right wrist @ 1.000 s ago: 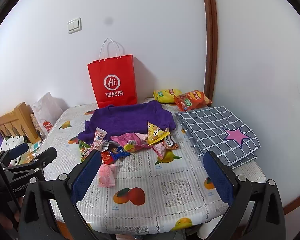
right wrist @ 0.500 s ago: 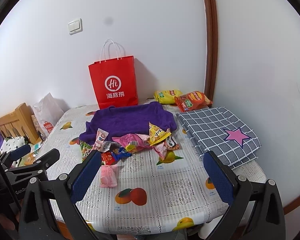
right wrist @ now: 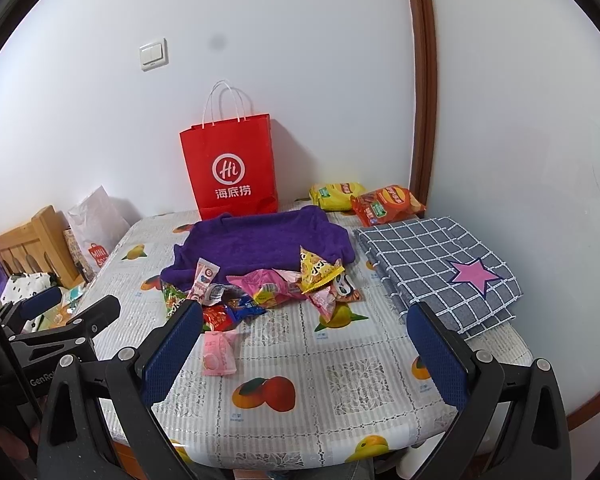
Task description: Organize snacks
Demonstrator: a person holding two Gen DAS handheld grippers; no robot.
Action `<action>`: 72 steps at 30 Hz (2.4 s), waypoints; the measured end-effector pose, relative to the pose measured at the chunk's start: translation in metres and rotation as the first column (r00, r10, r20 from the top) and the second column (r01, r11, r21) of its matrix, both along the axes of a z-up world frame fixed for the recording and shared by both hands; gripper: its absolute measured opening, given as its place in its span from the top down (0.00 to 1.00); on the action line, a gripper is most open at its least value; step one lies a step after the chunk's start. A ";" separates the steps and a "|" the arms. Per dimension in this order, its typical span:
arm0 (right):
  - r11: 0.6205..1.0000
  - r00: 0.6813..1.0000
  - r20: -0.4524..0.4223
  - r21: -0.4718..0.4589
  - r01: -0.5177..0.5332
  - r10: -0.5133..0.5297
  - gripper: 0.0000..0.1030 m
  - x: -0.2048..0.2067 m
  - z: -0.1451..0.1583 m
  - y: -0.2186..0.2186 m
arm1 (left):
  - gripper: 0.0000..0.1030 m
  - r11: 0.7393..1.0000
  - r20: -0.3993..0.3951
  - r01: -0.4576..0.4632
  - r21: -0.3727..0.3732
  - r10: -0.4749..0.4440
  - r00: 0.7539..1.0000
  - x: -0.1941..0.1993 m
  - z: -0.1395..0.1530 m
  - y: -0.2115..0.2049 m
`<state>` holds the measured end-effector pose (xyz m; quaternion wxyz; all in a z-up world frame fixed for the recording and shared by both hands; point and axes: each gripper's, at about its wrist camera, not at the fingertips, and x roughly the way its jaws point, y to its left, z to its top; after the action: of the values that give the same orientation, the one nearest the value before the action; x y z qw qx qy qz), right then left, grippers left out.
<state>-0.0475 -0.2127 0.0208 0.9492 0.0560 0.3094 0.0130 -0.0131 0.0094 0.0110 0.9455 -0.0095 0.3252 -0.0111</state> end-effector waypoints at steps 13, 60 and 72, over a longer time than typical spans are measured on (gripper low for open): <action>1.000 1.000 0.018 -0.013 -0.006 0.006 0.02 0.000 0.007 0.003 | 0.01 1.000 0.001 0.004 -0.004 -0.004 1.000 -0.003 0.000 0.002; 0.999 0.999 -0.038 -0.027 -0.028 0.027 0.02 0.076 -0.037 0.009 | 0.05 0.999 -0.093 0.031 -0.040 -0.034 0.995 0.074 -0.033 0.018; 0.999 0.986 -0.168 -0.037 0.000 -0.007 0.12 0.163 -0.105 -0.014 | 0.08 0.998 -0.187 0.006 -0.064 -0.018 0.982 0.129 -0.075 0.033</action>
<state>0.1159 -0.2271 -0.0841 0.9206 0.0401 0.3884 0.0009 0.1162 0.0427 -0.0639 0.9100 -0.0387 0.4121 -0.0259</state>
